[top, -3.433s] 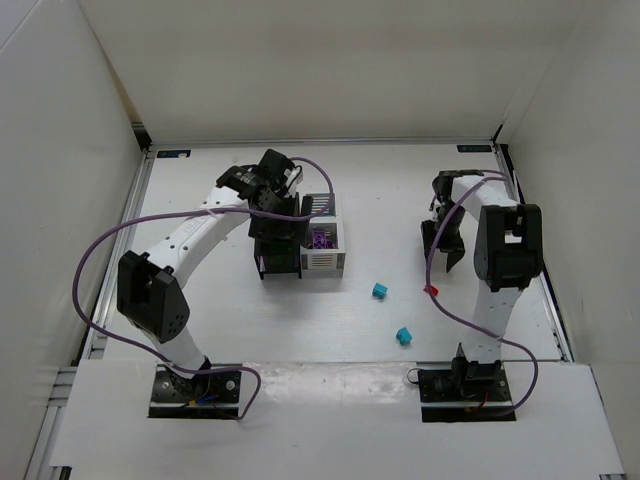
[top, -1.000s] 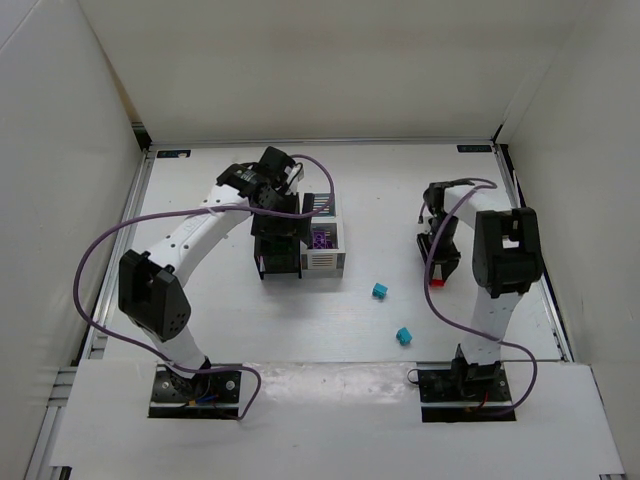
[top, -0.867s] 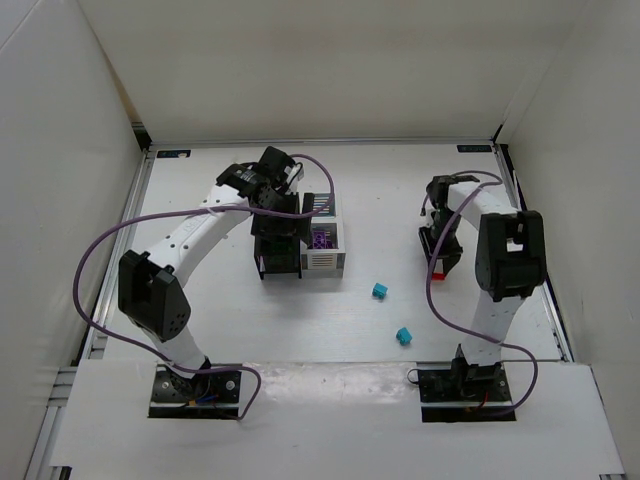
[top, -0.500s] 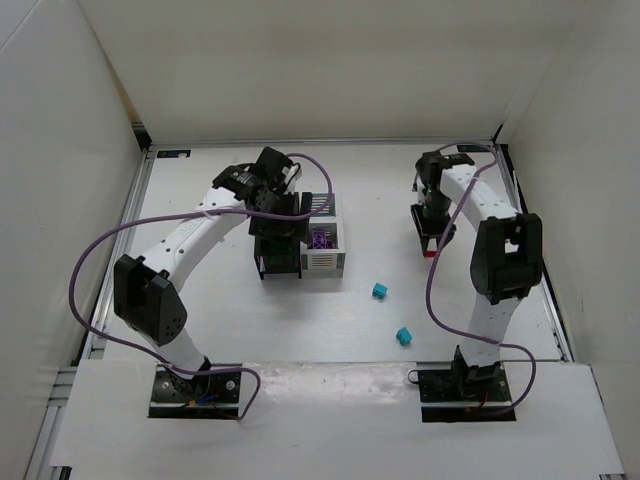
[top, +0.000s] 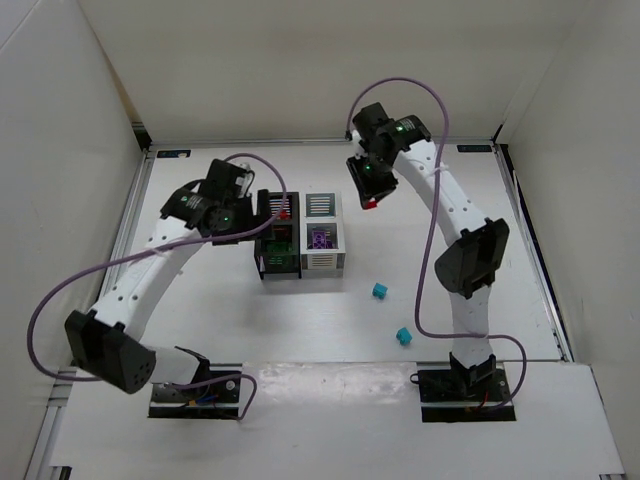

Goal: Sort the legos into containers by color

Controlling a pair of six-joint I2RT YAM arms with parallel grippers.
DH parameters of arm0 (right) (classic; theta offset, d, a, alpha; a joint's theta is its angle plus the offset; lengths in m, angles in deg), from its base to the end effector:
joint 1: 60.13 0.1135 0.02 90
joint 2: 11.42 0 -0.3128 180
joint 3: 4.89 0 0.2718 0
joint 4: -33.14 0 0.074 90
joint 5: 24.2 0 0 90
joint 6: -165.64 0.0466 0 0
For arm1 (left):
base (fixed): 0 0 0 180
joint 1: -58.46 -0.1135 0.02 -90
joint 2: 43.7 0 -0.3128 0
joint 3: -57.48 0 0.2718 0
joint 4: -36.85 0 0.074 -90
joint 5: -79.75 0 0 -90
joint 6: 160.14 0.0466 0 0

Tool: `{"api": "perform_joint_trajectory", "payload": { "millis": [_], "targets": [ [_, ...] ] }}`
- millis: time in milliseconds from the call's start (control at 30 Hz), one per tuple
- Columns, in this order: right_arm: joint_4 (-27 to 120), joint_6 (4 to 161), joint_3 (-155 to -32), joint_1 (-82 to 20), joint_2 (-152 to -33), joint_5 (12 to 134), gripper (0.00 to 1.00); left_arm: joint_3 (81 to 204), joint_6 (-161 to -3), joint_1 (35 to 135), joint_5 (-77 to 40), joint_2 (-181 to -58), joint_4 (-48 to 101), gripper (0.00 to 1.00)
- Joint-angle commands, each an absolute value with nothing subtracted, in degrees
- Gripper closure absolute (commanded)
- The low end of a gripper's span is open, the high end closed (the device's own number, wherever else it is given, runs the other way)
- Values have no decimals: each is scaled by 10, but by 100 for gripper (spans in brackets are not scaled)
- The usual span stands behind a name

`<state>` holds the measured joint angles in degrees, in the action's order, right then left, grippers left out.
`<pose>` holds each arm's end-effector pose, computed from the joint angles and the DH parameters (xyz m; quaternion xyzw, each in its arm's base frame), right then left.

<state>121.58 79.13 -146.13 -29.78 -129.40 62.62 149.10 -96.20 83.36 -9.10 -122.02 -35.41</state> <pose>0.4044 0.2338 0.3877 -0.2209 0.9509 0.0366 0.2134 0.2574 -0.1185 0.3790 -0.0124 0.9634 -0.1064 0.2457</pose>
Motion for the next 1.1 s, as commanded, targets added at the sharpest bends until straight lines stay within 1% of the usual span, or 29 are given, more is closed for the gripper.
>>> {"api": "perform_joint_trajectory", "payload": {
  "millis": [0,133,200,233,333,400,600,733,800,933,1067],
  "targets": [
    [1246,789,-1539,-278,-1326,652,81,1457,-993,809,-60,-1163,-341,1],
    [1225,802,-1584,-252,-1353,707,81,1431,-1010,790,-39,-1129,-358,1],
    [1172,821,-1579,-244,-1349,726,81,1426,-1015,785,-34,-1109,-368,1],
    [1139,826,-1574,-241,-1347,766,81,1416,-1015,780,-34,-1102,-369,1],
    [1038,854,-1553,-222,-1344,802,81,1409,-1015,774,-35,-1085,-373,0],
    [973,866,-1550,-202,-1347,796,81,1405,-1018,771,-30,-1073,-381,0],
    [862,891,-1534,-183,-1375,809,81,1393,-1021,761,-24,-1048,-384,0],
    [811,884,-1508,-177,-1385,819,78,1389,-1017,755,-24,-1039,-383,0],
    [807,873,-1509,-165,-1396,790,78,1389,-1016,752,-26,-1039,-386,0],
    [804,877,-1517,-159,-1414,787,78,1387,-1009,743,-32,-1037,-387,0],
    [808,886,-1520,-163,-1425,795,70,1389,-1000,734,-38,-1039,-387,0]
  ]
}}
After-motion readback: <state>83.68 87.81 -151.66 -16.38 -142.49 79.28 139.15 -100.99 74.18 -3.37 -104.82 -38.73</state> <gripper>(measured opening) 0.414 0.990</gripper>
